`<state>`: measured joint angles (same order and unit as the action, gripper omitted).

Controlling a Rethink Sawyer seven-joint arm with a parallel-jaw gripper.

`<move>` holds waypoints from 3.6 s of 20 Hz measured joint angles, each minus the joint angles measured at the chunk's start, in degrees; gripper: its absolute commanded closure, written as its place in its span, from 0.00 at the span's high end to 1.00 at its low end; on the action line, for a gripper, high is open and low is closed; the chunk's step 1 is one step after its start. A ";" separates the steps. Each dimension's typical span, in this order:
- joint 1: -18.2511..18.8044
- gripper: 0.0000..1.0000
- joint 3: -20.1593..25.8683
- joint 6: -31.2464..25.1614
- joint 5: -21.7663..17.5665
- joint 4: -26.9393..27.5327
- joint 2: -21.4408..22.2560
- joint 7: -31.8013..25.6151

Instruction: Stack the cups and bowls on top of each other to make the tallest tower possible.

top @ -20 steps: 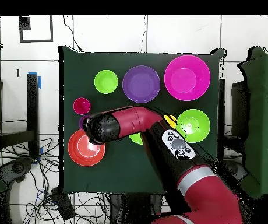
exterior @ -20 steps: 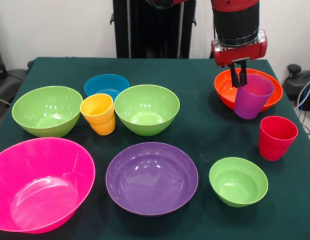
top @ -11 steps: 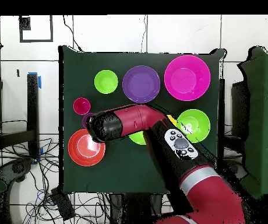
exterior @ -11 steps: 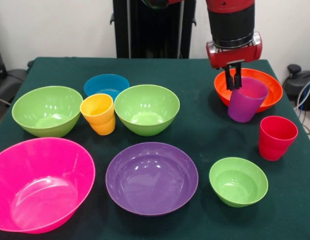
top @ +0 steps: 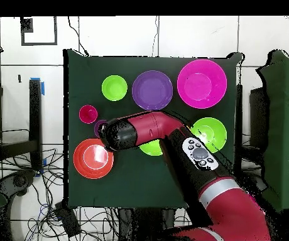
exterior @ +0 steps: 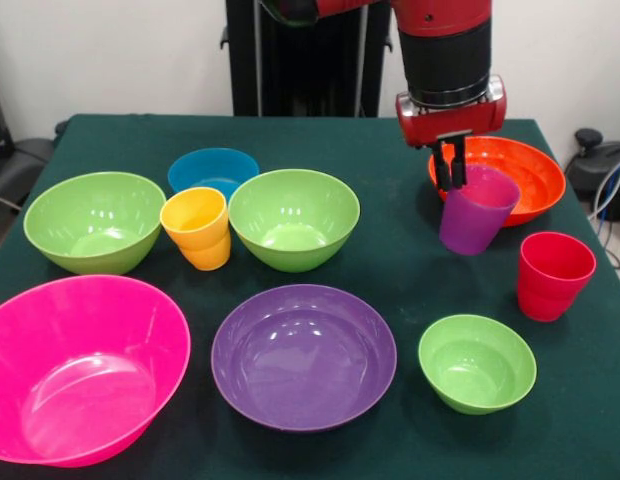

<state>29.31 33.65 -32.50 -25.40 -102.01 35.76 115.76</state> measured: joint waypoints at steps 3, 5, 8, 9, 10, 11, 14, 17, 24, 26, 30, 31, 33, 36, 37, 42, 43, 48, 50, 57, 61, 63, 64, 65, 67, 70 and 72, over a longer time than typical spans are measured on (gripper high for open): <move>0.57 0.00 0.00 0.00 -0.71 0.43 -0.97 0.00; 0.90 0.00 0.00 0.00 -1.14 0.69 -1.51 0.00; 1.29 0.00 0.00 0.01 -1.69 0.97 -2.14 0.00; 1.39 0.00 0.00 0.01 -1.83 1.01 -2.25 0.00; 1.63 0.00 0.00 0.00 -2.19 1.12 -2.55 0.00; 1.80 0.00 0.00 0.01 -2.42 1.20 -2.85 0.00; 2.37 0.00 0.00 0.01 -3.26 1.45 -4.09 0.00; 2.62 0.00 -0.01 0.01 -3.95 1.48 -4.84 0.00; 2.65 1.00 0.03 0.01 -4.87 1.51 -6.01 0.00; 2.65 1.00 0.03 0.01 -4.87 1.51 -6.06 0.00; 2.65 1.00 0.04 0.01 -4.89 1.51 -6.12 0.00; 2.65 1.00 0.04 0.01 -4.89 1.51 -6.14 0.00; 2.65 1.00 0.07 0.01 -4.89 1.51 -6.15 0.00; 2.65 1.00 0.07 0.01 -4.89 1.52 -6.14 0.00; 2.65 1.00 0.07 0.01 -4.89 1.51 -6.14 0.00; 2.77 1.00 0.63 -0.86 -4.56 1.20 -3.99 0.00; 2.81 1.00 0.75 -1.09 -4.36 1.11 -3.50 0.00; 2.94 1.00 1.81 -3.61 -2.76 0.89 0.24 0.00; 2.93 1.00 2.13 -4.57 -2.44 0.87 1.48 0.00; 1.87 1.00 1.53 -5.70 -2.75 1.00 4.69 0.00; -0.73 1.00 -0.23 -5.71 -4.87 1.11 5.50 0.00; -1.63 1.00 -0.69 -5.70 -5.54 1.10 5.41 0.00; -1.98 1.00 -0.85 -5.71 -5.72 1.11 5.39 0.00; -2.09 1.00 -0.90 -5.71 -5.81 1.11 5.39 0.00; -2.42 1.00 -1.05 -5.71 -6.04 1.10 5.35 0.00; -2.54 1.00 -1.15 -5.71 -6.13 1.11 5.35 0.00; -2.54 1.00 -1.25 -5.71 -6.17 1.12 5.35 0.00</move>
<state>26.76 32.41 -38.21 -31.57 -100.89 41.11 115.76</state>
